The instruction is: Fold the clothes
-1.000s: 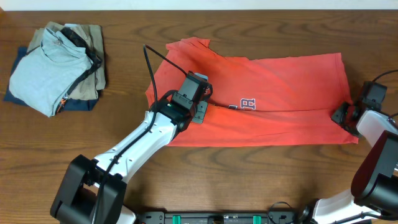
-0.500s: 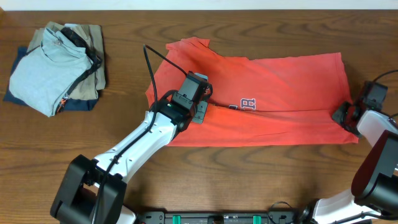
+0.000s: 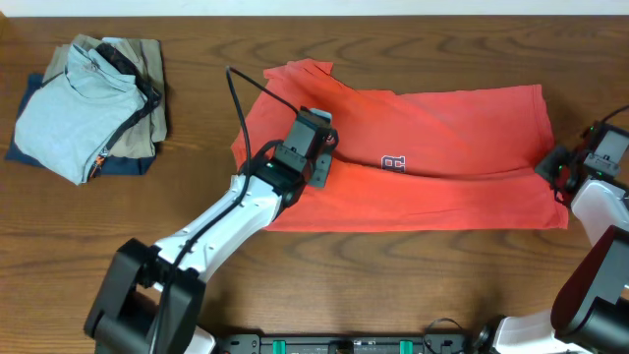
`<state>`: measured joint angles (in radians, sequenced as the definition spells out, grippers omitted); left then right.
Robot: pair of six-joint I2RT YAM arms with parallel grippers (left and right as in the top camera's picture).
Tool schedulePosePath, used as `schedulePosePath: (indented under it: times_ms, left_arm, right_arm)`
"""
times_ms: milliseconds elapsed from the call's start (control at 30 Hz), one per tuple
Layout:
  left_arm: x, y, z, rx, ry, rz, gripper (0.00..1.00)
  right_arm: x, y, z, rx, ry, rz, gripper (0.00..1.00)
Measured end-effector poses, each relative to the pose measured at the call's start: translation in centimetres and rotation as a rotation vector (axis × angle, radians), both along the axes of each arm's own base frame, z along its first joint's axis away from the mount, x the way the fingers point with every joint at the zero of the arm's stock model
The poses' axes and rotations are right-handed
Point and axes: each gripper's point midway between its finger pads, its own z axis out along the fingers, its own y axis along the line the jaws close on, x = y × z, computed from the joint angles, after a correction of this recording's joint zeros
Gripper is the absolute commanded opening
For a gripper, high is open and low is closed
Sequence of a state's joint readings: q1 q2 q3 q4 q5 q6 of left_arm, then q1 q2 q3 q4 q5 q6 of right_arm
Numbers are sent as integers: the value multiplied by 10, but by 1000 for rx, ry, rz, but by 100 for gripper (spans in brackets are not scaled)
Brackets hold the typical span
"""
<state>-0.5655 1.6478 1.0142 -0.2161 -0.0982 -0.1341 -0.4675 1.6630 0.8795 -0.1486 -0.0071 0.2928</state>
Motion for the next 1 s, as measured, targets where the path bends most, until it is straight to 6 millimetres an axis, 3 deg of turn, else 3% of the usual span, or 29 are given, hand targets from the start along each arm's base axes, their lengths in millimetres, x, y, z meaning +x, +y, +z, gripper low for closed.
schedulePosePath:
  times_ms: [33, 67, 133, 233, 333, 567, 1000]
  left_arm:
    - [5, 0, 0, 3, -18, 6, 33]
    - [11, 1, -1, 4, -39, 18, 42]
    - [23, 5, -3, 3, -68, 51, 48]
    - [32, 22, -9, 22, -67, 103, 49]
    - [34, 38, -11, 44, -55, 141, 50]
    - [19, 63, -27, 99, 45, 189, 50]
    - [0, 41, -36, 5, 153, 103, 50]
  right_arm:
    - [4, 0, 3, 3, -21, 1, 29]
    - [7, 0, 5, 5, -40, 4, 34]
    - [11, 1, 7, 7, -56, 10, 34]
    - [6, 5, 2, 30, -30, 17, 34]
    - [-12, 11, -10, 58, 55, 5, 35]
    - [-51, -1, -25, -6, 238, -80, 40]
    - [-46, -8, -27, -36, 228, -95, 39]
